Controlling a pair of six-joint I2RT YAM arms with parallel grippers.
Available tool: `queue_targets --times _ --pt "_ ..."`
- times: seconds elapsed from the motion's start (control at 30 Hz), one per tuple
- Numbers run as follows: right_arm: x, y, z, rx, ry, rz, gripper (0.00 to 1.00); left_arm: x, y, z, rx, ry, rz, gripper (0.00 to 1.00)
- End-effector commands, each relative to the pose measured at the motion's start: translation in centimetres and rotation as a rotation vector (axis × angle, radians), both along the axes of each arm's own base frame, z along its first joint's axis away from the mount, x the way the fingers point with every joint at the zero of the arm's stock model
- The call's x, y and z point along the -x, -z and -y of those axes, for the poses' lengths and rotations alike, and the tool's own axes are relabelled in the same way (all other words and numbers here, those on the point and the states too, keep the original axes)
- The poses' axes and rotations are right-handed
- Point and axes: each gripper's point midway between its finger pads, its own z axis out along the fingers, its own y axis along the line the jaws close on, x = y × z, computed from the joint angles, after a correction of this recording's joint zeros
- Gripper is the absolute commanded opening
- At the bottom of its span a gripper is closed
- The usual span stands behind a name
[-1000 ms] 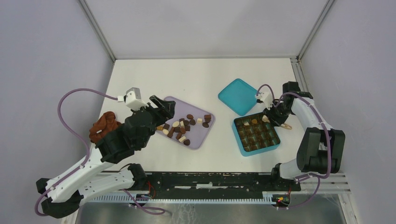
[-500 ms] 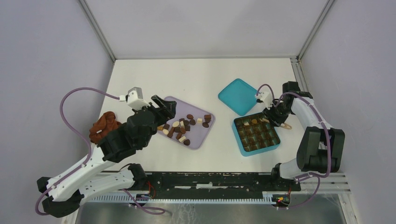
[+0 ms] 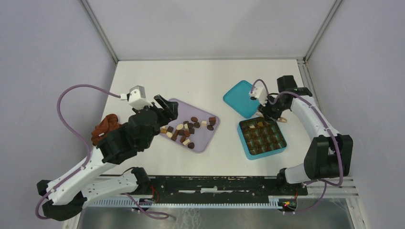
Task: Pack the chocolate
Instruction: Place the fake chocolate in the packing box, then pick up the fake chocolate from the plate.
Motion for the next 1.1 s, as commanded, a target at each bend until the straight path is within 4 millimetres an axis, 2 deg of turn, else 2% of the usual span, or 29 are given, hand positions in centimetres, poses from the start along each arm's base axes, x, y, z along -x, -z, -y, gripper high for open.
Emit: queue_targets --times 0.0,0.1,0.2,0.3,0.47,0.6,0.77,1.07 --pt "-0.1 -3.8 -7.5 -0.080 -0.212 0.126 0.38 0.3 -5.4 -3.2 -0.072 -0.060 0.091 0.79" --pt "0.9 -4.2 -12.6 -0.103 -0.333 0.145 0.38 0.7 -7.0 -4.1 -0.052 -0.071 0.122 0.78" --pt "2.5 -3.6 -17.4 -0.090 -0.456 0.148 0.38 1.1 -7.6 -4.7 -0.011 -0.078 0.138 0.78" --pt "4.5 -2.6 -21.3 -0.058 -0.575 0.151 0.38 1.5 -8.2 -5.2 0.042 -0.079 0.160 0.78" --pt "7.5 -0.8 -26.2 0.008 -0.744 0.142 0.39 2.3 -8.8 -5.7 0.110 -0.067 0.182 0.78" --pt "8.6 0.2 -28.9 0.060 -0.820 0.146 0.39 2.4 -8.1 -5.5 0.114 -0.056 0.170 0.78" --pt "8.5 0.9 -31.3 0.120 -0.849 0.171 0.39 2.5 -7.5 -5.6 0.126 -0.058 0.162 0.78" --pt "7.8 3.3 -31.9 0.255 -0.868 0.185 0.40 2.6 -6.9 -5.9 0.122 -0.066 0.155 0.78"
